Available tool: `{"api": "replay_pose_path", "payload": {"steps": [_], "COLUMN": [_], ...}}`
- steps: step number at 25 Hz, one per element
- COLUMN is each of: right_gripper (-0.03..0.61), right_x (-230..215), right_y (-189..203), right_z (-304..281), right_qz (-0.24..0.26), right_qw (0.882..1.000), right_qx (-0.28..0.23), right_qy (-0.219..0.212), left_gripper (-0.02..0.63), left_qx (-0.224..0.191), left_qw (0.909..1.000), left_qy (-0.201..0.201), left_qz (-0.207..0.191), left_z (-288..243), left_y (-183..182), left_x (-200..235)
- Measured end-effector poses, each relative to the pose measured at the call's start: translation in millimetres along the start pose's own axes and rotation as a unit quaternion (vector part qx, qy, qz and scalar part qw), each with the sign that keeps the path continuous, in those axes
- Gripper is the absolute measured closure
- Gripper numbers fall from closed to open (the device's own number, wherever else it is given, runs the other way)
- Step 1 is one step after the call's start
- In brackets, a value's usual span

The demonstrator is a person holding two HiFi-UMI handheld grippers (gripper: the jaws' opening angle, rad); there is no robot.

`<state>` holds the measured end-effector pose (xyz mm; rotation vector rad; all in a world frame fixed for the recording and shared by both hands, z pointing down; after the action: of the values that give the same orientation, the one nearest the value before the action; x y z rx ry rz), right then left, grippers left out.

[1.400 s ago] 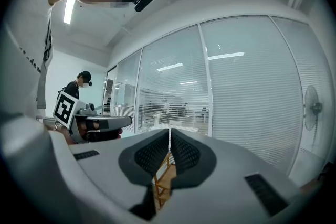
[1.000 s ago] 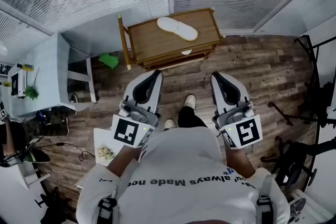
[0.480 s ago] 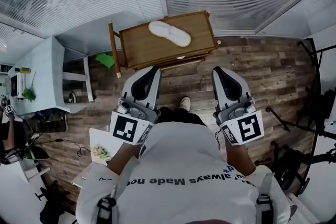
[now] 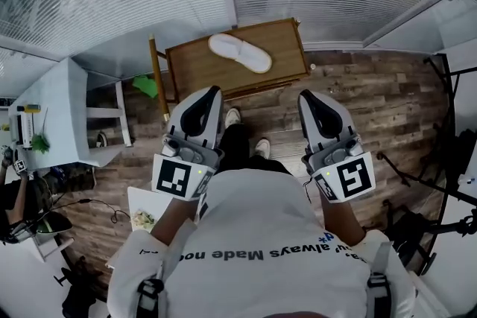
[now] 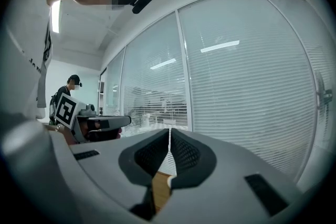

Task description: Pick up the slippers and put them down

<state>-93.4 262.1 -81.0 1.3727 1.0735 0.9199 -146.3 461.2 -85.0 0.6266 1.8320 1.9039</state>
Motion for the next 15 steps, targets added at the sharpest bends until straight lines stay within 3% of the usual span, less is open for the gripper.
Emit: {"api": "replay_pose_path", "payload": {"steps": [15], "right_gripper": [0.561], "right_x": [9], "right_y": [-20], "right_z": [-153], "right_qz": [0.016], "right_qw": [1.000], "right_qx": [-0.002], "right_qy": [0.018], "left_gripper": [0.603], "left_qx": [0.002], "left_qw": [0.9994], "left_qy": [0.035], "left_qz": [0.004], "left_z": [-56], "left_y": [-3], "left_x": [142]}}
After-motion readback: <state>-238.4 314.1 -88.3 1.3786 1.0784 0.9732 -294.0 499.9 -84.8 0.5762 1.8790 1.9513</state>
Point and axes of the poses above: the fingertips, and each gripper's own axes: z backward along the fingers, x to its left, y out of its underside, the point moved 5 cm from there along z, backward along the fingers, and after that the axes turned 7 degrees about y, right-handed, at the moved point
